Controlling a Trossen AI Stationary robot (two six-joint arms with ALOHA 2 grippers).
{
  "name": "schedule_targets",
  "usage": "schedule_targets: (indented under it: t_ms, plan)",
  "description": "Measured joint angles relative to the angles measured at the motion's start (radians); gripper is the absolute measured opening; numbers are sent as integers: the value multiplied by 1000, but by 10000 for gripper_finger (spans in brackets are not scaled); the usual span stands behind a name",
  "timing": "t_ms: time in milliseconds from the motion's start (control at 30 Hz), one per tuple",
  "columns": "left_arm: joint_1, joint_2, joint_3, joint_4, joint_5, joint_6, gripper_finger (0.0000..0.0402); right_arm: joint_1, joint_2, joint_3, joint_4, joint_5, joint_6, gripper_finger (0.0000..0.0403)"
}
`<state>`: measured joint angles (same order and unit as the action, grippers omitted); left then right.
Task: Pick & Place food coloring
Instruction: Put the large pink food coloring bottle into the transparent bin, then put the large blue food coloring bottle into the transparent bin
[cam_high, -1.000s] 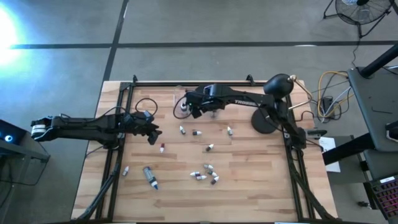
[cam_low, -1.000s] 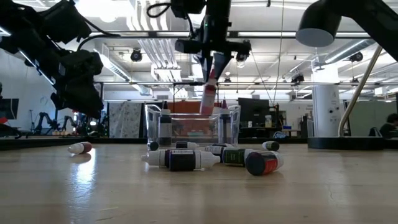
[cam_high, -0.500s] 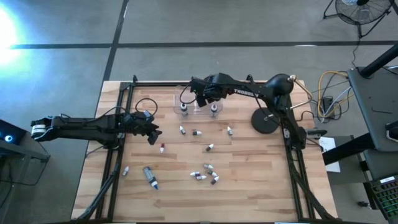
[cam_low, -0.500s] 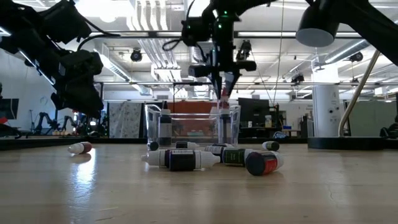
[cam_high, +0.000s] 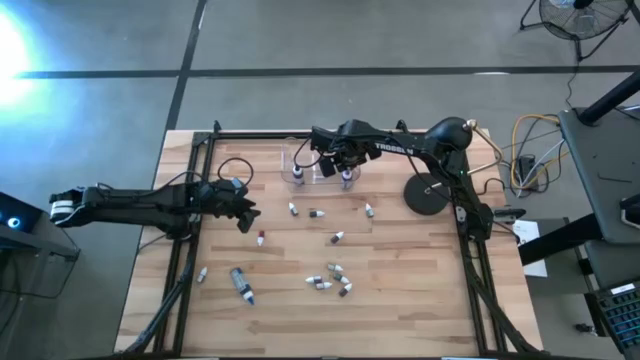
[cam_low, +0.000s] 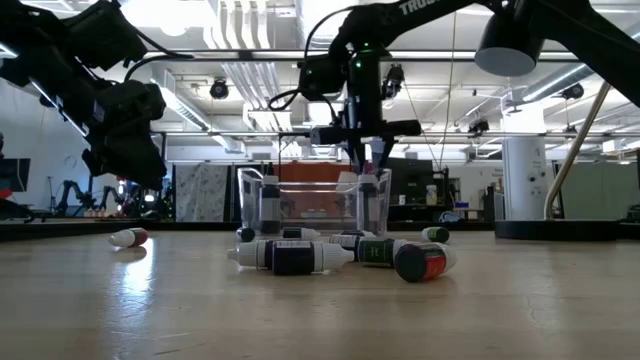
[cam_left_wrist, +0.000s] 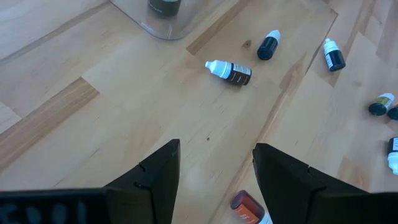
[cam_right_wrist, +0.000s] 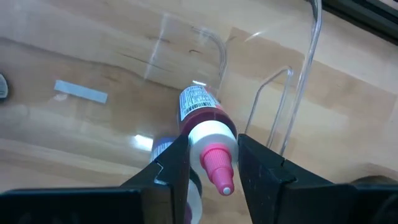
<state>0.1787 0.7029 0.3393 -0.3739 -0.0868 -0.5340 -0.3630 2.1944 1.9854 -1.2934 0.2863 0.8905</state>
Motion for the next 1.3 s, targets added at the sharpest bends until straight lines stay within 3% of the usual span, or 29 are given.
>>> schedule_targets:
  t_ms: [533, 867, 933, 1167, 1300]
  plan:
    - [0, 0, 0, 0, 0, 14, 177, -14, 0, -13, 55, 1, -7, 155]
    - [0, 0, 0, 0, 0, 27, 177, -15, 0, 18, 51, 64, -15, 174]
    - [0, 0, 0, 0, 0, 27, 177, -8, 0, 37, 51, 97, -26, 179]
    - [0, 1, 0, -1, 0, 78, 177, 118, -1, 172, 75, 430, -246, 189]
    - [-29, 1, 22, 26, 67, 148, 177, 186, -2, 240, 81, 367, -387, 189]
